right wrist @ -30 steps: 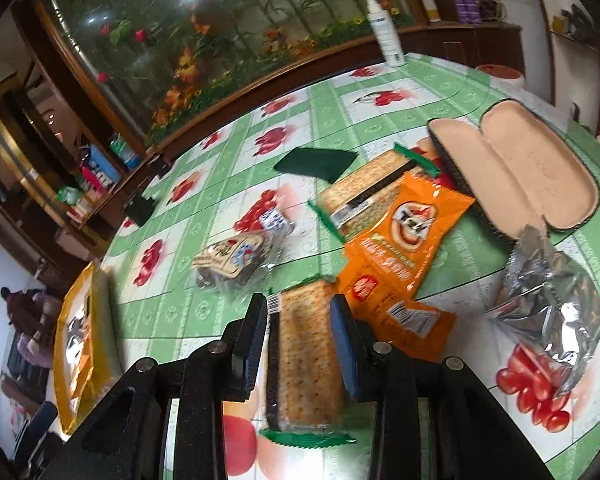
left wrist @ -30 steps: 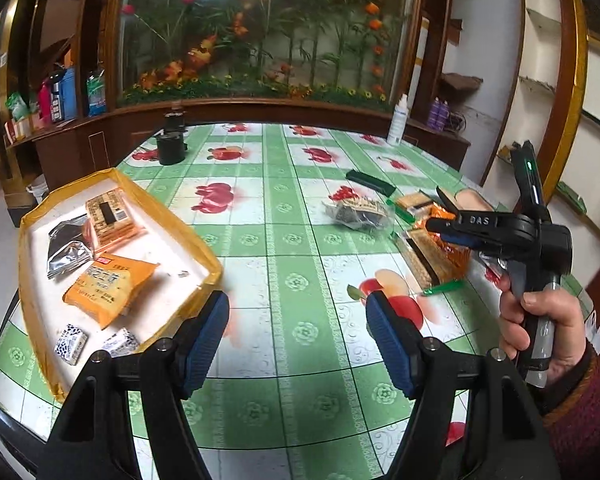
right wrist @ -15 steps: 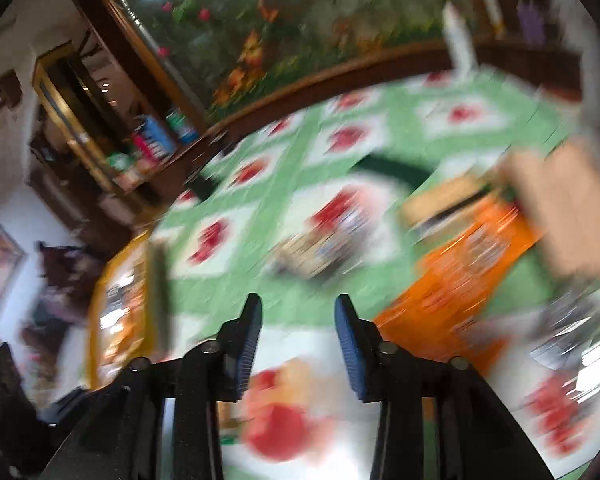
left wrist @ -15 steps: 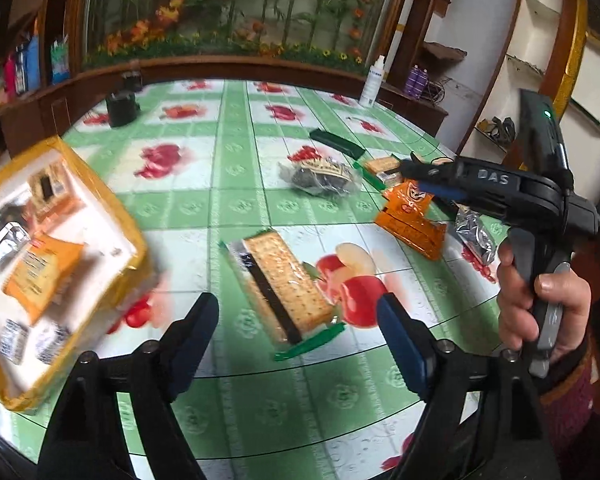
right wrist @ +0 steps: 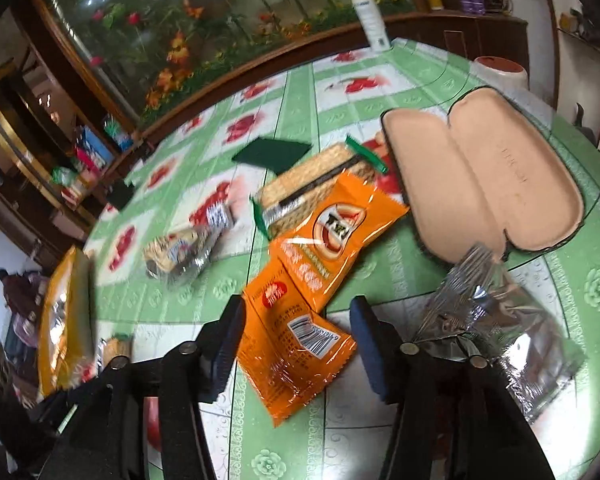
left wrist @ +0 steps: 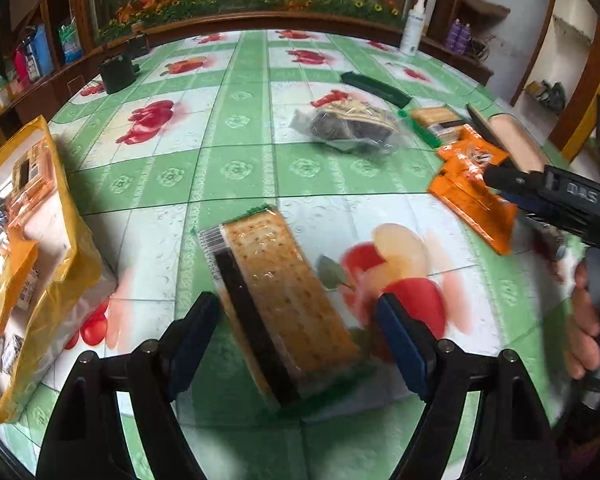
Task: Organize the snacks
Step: 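Grasp the orange snack packet with the right gripper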
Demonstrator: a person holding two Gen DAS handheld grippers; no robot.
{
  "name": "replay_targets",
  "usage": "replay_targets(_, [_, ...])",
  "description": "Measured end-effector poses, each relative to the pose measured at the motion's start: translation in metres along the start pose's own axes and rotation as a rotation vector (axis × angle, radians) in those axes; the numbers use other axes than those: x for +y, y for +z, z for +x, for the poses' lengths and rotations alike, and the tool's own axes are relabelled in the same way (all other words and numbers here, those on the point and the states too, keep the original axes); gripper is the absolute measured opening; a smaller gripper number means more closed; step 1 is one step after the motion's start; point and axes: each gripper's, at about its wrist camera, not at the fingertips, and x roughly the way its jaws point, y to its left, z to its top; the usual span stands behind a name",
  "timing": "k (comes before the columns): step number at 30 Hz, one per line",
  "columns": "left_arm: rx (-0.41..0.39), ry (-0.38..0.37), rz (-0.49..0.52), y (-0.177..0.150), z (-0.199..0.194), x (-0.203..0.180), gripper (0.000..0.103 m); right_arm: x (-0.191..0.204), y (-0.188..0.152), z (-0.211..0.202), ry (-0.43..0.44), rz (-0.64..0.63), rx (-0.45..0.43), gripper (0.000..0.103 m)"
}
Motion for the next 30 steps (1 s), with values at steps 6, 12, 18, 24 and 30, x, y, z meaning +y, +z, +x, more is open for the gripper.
replay_targets(6, [-0.026, 0.009, 0.012, -0.003, -0.004, 0.012, 0.054, 0.034, -0.017, 0.012, 0.160, -0.124, 0.112, 0.062])
replay_targets(12, [-0.020, 0.003, 0.021, 0.002, -0.001, 0.015, 0.064, 0.053, -0.023, 0.011, 0.053, -0.226, 0.067, 0.064])
replay_targets(18, [0.013, 0.028, 0.031, 0.010, 0.010, 0.009, 0.081, 0.066, -0.016, 0.020, -0.029, -0.251, 0.054, 0.068])
replay_targets(24, [-0.015, 0.040, 0.021, 0.011, 0.005, 0.015, 0.046, 0.090, -0.019, 0.043, -0.133, -0.343, 0.097, 0.070])
replay_targets(30, [-0.033, -0.028, -0.016, 0.008, 0.000, 0.021, 0.045, 0.088, -0.028, 0.037, -0.141, -0.406, 0.055, 0.050])
